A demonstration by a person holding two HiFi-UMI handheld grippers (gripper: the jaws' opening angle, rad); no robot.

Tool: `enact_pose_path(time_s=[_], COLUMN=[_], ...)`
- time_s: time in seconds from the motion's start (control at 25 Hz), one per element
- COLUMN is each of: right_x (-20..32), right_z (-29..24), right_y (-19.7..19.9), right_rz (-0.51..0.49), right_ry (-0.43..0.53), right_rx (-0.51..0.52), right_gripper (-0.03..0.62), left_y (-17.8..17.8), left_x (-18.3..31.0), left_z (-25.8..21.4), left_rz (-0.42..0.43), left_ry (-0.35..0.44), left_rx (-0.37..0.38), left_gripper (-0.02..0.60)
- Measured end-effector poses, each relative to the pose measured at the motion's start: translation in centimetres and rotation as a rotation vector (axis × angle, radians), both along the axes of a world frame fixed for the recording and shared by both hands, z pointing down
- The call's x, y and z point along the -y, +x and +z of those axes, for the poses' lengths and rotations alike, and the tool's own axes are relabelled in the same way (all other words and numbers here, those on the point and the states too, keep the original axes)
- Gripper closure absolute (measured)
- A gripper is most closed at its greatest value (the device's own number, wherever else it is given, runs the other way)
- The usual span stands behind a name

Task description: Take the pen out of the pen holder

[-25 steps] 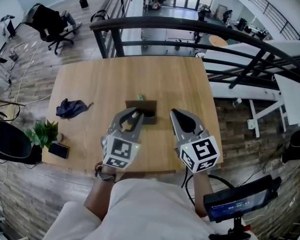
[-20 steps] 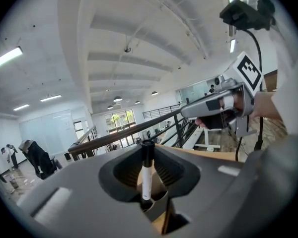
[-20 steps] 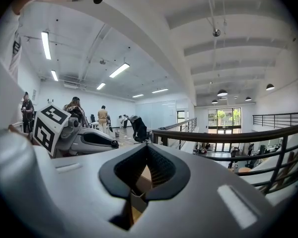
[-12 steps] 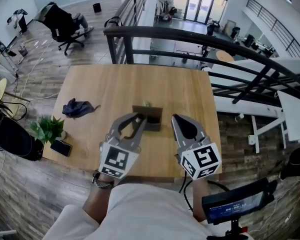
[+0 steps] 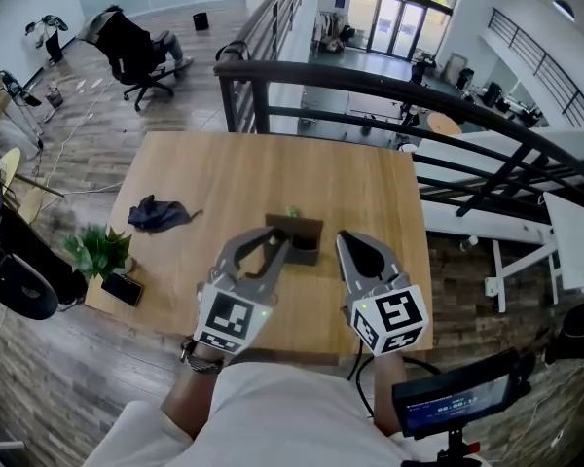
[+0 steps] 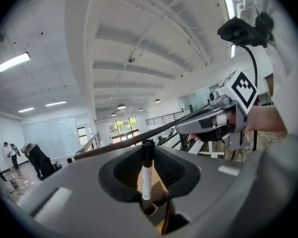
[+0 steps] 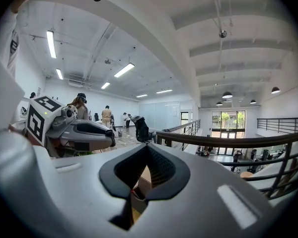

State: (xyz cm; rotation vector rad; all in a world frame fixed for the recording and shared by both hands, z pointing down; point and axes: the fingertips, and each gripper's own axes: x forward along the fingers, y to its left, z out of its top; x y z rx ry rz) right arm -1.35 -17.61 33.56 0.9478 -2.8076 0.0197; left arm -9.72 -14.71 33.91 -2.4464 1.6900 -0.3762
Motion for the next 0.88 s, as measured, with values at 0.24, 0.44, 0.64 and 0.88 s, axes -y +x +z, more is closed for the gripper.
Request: enact_pose_path(time_s=[0.24, 0.44, 0.64, 0.88], right_x=[0.22, 0.32, 0.38, 0.62], right_z=[0.15, 0.26, 0.31, 0.37], right_y=[-0.05, -0.16, -0.3, -0.44], right_rz=[0.004, 0.005, 0.005, 0.009], right_ry=[-0.008, -0.011, -0.01, -0.013], right_rx=[-0.006, -0.008, -0.012, -0.015], right_gripper=[0.594, 0.594, 0.594, 0.594], left_y=[0.05, 0.13, 0.17, 0.14], left_x=[0.27, 0.39, 0.42, 0.66], left_z=[-0.09, 0.13, 0.32, 0.28], left_rz=[0.006, 0.014, 0.018, 0.023], left_ry=[-0.001, -0.008, -0.012, -0.015], left_rx=[0.002, 0.004, 0.005, 0.002], left_gripper=[0.511, 0.511, 0.511, 0.511])
